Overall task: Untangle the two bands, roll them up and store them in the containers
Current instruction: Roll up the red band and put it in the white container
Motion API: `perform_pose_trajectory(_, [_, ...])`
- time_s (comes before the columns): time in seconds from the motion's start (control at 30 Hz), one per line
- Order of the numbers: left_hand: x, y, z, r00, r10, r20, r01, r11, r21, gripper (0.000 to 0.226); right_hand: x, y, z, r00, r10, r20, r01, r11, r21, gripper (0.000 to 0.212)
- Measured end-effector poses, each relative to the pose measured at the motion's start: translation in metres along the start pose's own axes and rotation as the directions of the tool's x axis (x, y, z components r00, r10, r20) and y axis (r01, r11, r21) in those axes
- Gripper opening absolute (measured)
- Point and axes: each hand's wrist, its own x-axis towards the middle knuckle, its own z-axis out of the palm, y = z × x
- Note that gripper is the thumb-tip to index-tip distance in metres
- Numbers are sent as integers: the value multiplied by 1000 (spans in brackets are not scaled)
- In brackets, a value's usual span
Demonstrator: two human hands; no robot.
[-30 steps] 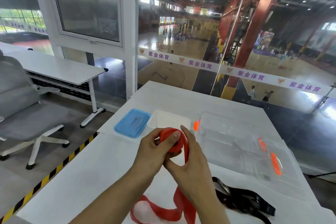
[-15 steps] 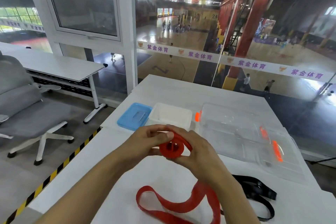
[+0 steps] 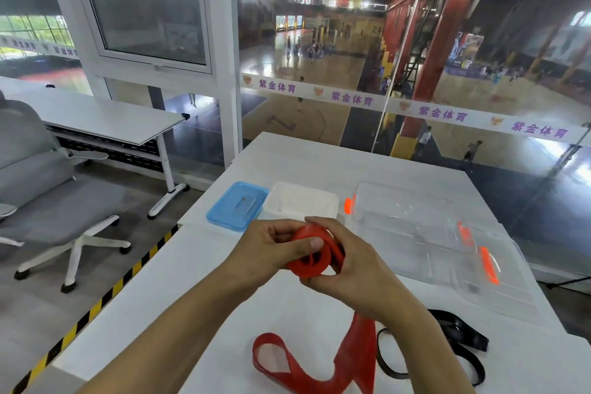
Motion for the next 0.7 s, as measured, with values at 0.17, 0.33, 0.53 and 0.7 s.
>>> perform_pose_trajectory(0.17, [-3,-3,6,992,12,-123,-29,990,-140,49,-5,0,11,998,21,-65,-13,992,125,75])
perform_pose_trajectory(0.33, [-4,-10,15,964,-61,-257,-21,952,-306,48,-10,-5,43,984,63,-168,-30,981,191,97])
perform_pose_trajectory(0.53, [-8,-13,23,950,-110,-293,-4,932,-363,45,-11,-13,57,948,128,-292,-41,958,285,76])
perform_pose_trajectory(0.7, [-10,-12,17,948,-118,-297,2,933,-361,42,-10,-8,43,963,140,-229,-64,948,312,70])
